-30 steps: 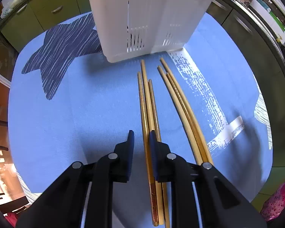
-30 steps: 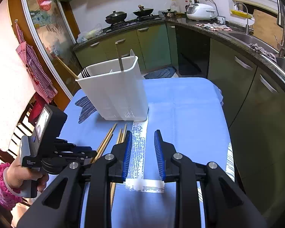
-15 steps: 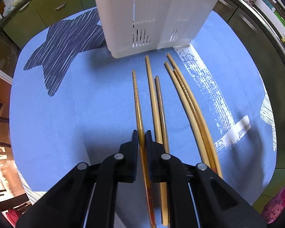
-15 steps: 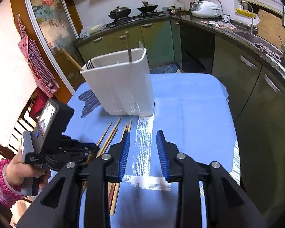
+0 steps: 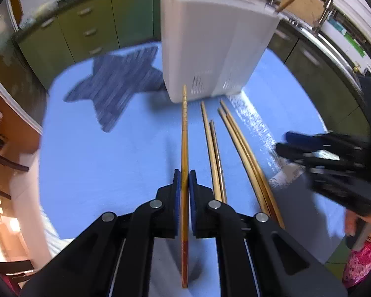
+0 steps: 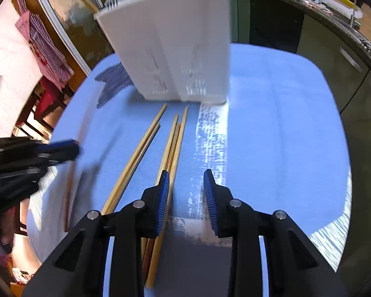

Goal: Organize utensils
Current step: 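Lift the chopstick upright with the left gripper while the right gripper grasps a chopstick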

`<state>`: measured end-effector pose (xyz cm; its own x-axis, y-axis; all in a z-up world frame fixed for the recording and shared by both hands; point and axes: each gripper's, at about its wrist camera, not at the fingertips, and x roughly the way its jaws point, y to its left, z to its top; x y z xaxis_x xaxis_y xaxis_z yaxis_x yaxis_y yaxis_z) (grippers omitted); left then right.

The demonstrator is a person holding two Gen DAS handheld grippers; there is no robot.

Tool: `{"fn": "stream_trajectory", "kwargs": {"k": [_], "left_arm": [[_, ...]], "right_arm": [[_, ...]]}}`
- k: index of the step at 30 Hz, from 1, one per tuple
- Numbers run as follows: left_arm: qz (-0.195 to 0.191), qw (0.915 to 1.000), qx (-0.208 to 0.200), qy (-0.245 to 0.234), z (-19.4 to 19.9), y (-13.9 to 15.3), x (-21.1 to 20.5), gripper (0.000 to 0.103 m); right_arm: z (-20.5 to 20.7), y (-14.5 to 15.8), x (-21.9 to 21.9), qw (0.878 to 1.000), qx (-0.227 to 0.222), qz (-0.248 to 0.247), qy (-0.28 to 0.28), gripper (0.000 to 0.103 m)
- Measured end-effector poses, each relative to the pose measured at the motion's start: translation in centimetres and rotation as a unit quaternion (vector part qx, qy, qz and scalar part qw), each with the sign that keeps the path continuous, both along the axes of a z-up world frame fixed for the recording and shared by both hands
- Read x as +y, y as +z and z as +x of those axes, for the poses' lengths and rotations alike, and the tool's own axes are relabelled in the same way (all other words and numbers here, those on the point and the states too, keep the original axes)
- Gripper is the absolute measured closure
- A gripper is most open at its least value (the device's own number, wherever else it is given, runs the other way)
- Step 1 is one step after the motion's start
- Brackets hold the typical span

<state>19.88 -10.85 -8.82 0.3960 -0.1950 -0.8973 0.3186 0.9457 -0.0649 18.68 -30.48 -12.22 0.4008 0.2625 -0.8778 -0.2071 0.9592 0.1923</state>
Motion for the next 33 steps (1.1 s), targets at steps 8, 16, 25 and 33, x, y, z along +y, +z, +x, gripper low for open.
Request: {"fn": "stream_trajectory", "kwargs": {"k": [8,16,25,33], "left_arm": [[-0.016,0.9991,-0.039,-0.004,-3.2,2.8,1.0,0.096],[-0.022,0.9984,-0.050,-0.014,-4.3,3.4,1.0,0.096],[-0.024,0.9981,-0.052,-0.020,-4.7,3.6,0.9,0.096],[-0.023,0.9981,-0.052,-0.023,-4.8,3.5,0.9,0.096]], "right_arm": [[2.1,-2.4,2.1,0.999,0.025,-0.022,-0.001,0.087],[2.5,-3.1,3.6,0.998,0.034,-0.049,0.005,0.088],[3.0,-3.6,5.4,0.996,0.045,-0.071,0.017,0.088],[3.8,-3.8,6.4,0.995,0.046,-0.087,0.019,0.092]]}}
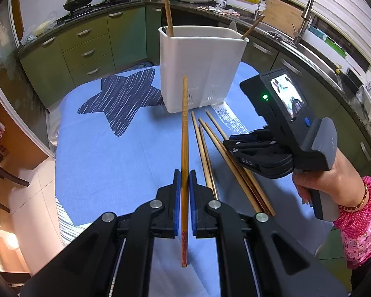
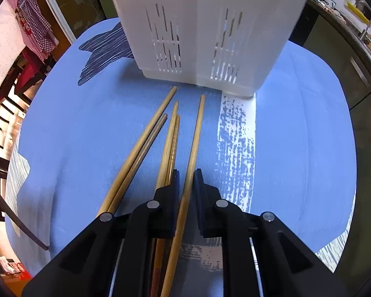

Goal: Organize utensils
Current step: 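Lift the chopstick upright with the left gripper while the right gripper grasps a chopstick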

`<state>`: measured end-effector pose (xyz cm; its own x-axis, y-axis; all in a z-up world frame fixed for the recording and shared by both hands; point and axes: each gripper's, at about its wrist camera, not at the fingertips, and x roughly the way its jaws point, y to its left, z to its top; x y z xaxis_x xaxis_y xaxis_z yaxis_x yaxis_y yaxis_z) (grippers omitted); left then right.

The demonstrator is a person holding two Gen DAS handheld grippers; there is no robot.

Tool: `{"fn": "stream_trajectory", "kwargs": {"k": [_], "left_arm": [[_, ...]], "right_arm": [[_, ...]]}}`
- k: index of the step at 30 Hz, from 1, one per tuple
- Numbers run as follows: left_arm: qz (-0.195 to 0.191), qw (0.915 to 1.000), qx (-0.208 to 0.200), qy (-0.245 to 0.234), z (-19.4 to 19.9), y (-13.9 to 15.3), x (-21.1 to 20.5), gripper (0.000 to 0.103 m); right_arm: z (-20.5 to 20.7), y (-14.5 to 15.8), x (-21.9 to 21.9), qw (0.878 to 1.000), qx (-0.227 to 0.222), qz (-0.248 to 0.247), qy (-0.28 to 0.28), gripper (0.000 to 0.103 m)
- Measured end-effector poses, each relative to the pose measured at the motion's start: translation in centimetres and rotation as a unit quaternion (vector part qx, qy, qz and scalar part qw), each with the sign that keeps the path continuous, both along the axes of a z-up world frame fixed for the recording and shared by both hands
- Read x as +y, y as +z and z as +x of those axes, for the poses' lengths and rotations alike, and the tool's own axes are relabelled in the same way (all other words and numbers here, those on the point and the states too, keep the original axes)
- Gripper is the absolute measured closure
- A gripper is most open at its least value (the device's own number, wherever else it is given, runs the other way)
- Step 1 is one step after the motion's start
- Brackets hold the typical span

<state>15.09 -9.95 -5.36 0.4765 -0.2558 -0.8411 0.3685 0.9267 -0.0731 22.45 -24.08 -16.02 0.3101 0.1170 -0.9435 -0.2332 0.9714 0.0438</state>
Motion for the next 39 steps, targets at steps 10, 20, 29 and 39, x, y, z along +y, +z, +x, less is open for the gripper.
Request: {"fn": "stream_trajectory", "kwargs": {"k": [10,20,29,39], "left_arm": [[-0.004,1.0000,-0.007,0.002,0.0,0.5,0.5,0.096],[-0.006,0.9998,-0.021,-0.002,-0.9,1.2,0.7,0.096],[-0.028,0.9984,-0.049,-0.009,-2.7,2.8,1.3,0.096],[-0.031,0.9969,-0.070,-0.018,-3.4,4.1,1.0,0.096]], "right_arm": [[-1.9,3.2,-1.7,0.998,-0.044,0.046,-0.007,0.096],[-7.2,10.0,-4.1,0.988,-0.121,0.096,-0.003,0.096],[-12.8,14.2,-7.7,0.978,-0.172,0.118,-0.007,0.096],[-13.7,15.7,-8.2,0.973,-0.193,0.130,-0.002,0.096]]}}
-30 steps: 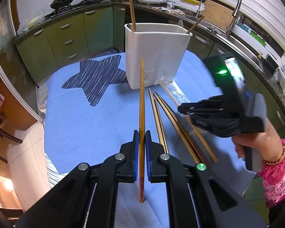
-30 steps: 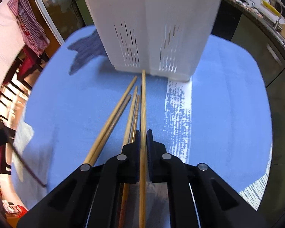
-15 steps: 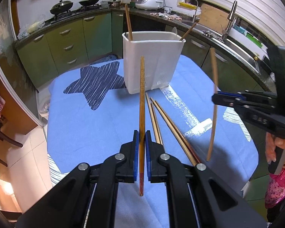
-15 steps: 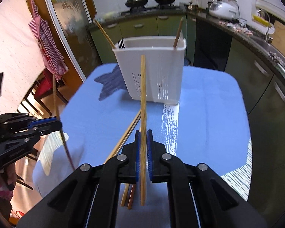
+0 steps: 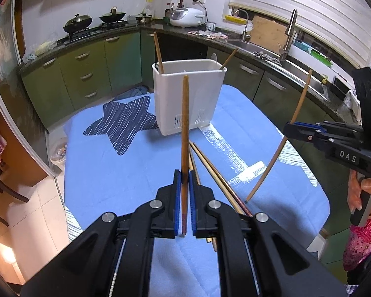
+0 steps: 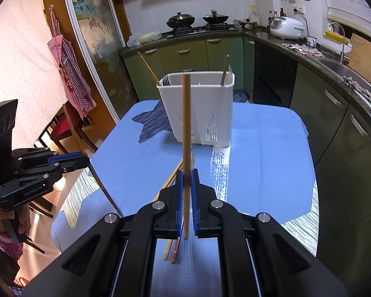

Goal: Organize utensils
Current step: 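Lift the chopstick upright with the left gripper while the right gripper grasps a chopstick, then carry both chopsticks over the white caddy and open both grippers to drop them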

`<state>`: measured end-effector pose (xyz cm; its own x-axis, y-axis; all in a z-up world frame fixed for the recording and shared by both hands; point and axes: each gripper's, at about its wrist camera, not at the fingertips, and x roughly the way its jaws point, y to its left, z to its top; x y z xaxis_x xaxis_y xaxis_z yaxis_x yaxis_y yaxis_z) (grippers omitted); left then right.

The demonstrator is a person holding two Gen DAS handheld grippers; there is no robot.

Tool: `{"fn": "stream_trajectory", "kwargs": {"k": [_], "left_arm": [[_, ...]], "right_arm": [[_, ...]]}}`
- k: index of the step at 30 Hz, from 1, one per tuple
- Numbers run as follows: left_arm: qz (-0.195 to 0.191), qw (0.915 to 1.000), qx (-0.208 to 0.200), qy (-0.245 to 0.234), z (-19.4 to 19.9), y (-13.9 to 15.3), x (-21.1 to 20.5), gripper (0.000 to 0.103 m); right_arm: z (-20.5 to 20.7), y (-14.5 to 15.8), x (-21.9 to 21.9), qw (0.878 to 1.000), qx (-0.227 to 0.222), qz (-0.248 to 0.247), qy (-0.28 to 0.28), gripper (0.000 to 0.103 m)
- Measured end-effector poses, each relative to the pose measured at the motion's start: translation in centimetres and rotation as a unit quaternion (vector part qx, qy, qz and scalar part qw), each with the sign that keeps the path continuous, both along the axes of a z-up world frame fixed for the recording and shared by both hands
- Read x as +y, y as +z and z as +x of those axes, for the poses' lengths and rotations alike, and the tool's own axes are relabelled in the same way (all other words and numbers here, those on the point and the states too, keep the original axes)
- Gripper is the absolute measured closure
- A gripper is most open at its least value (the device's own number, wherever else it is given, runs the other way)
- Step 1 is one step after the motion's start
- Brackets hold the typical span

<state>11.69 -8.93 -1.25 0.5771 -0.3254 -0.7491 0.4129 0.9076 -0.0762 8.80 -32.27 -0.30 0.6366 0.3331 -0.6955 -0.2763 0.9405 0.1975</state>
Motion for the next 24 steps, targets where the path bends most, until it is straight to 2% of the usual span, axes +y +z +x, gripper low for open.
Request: {"fn": "stream_trajectory", "kwargs": {"k": [3,8,15,21,24], "left_arm": [[-0.006,1.0000,-0.003,-0.003,0.3,0.7,-0.1,0.096],[-0.018,0.9997,-0.013,-0.009,1.2,2.7,-0.6,0.096],[-0.037,0.9963,-0.077,-0.009,4.3,8.7,-2.6,0.096],[-0.061,0.9887,-0.136,0.014,8.2,12.9,-4.4,0.096],[-0.062,0.9839,-0.165,0.030,10.1,13.5,-5.3,0.096]], "right_arm": [[0.1,0.7,0.0,1.000,-0.008,0.002,0.001,0.096],[0.4,3.6,-1.2,0.999,-0.037,0.008,-0.009,0.096],[0.4,7.5,-2.4,0.997,-0.074,0.017,-0.018,0.096],[0.5,8.2,-3.2,0.997,-0.075,0.017,-0.020,0.096],[0.7,8.0,-3.6,0.997,-0.071,0.019,-0.024,0.096]]}}
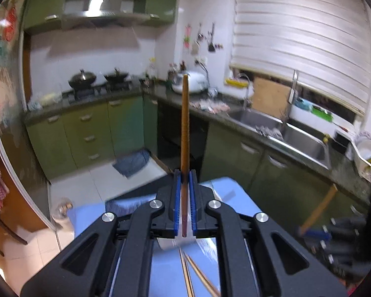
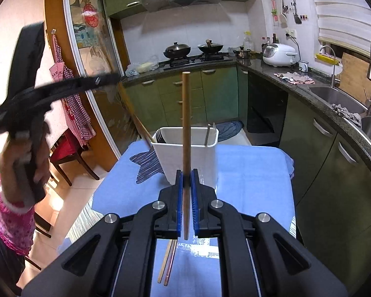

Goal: Organize utensils
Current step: 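Carry both chopsticks over the white caddy and open both grippers to drop them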

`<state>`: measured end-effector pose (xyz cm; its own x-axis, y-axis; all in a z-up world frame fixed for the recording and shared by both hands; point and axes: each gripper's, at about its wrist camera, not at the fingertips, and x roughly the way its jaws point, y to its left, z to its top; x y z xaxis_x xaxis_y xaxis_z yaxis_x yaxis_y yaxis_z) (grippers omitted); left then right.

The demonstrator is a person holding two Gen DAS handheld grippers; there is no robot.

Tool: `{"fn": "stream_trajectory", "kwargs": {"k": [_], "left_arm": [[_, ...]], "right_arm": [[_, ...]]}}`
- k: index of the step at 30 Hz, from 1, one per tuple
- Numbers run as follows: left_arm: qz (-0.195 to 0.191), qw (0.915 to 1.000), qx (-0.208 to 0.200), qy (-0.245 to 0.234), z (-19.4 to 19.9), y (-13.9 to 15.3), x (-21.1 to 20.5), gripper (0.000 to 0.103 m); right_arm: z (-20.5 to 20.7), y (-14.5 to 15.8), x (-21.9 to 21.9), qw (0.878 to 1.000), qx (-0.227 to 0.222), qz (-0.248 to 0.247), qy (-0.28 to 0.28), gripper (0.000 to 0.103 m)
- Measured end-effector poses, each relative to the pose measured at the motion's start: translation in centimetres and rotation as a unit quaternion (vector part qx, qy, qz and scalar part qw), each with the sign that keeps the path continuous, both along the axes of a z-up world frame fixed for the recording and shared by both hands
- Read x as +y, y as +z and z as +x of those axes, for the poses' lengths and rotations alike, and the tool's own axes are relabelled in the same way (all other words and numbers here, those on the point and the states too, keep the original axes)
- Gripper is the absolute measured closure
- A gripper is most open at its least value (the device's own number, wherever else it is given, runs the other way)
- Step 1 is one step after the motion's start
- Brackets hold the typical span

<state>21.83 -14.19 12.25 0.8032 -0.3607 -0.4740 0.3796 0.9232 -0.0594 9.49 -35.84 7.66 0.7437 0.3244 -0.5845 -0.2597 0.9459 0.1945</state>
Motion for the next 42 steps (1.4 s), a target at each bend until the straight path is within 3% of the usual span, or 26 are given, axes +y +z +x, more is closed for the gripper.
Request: {"fn": "stream_trajectory", "kwargs": {"k": [5,12,15,17,19,27,33,41,42], "left_arm": [[0.011,0.9997,-0.002,0.022,3.1,-1.6,-1.4,0.096],[0.038,0.9975,0.051,0.032,5.6,-5.8,-1.7,0.096],[0.049,0.9964,0.061,0.032,5.3,-7.4,-1.3,0.078],[0.054,0.9959,0.065,0.033,5.2,-7.9,-1.1,0.076],[0.053,0.9958,0.068,0.031,4.7,-8.0,-0.7,0.065],[0.044,0.9973,0.056,0.017,0.8,-6.3,0.8,0.056],[0.060,0.9966,0.057,-0.001,-2.8,-6.5,1.4,0.050],[0.065,0.9943,0.084,-0.009,-4.4,-8.4,2.0,0.032],[0.064,0.9939,0.089,-0.010,-4.3,-8.6,2.0,0.031]], "right_arm": [[0.5,0.0,-0.5,1.000,-0.003,0.006,-0.002,0.096],[1.1,1.5,-0.7,1.000,-0.019,0.010,-0.003,0.096],[1.5,2.6,-0.5,0.999,-0.030,0.014,-0.006,0.096],[2.0,3.6,-0.4,0.999,-0.039,0.017,-0.008,0.096],[2.7,4.8,-0.2,0.998,-0.051,0.022,-0.011,0.096],[8.3,9.0,1.0,0.993,-0.097,0.045,-0.041,0.096],[16.0,6.3,2.9,0.996,-0.053,0.019,-0.072,0.096],[18.8,0.3,3.9,0.997,-0.015,-0.010,-0.069,0.094],[18.7,-0.1,4.0,0.998,-0.013,-0.012,-0.064,0.087]]}}
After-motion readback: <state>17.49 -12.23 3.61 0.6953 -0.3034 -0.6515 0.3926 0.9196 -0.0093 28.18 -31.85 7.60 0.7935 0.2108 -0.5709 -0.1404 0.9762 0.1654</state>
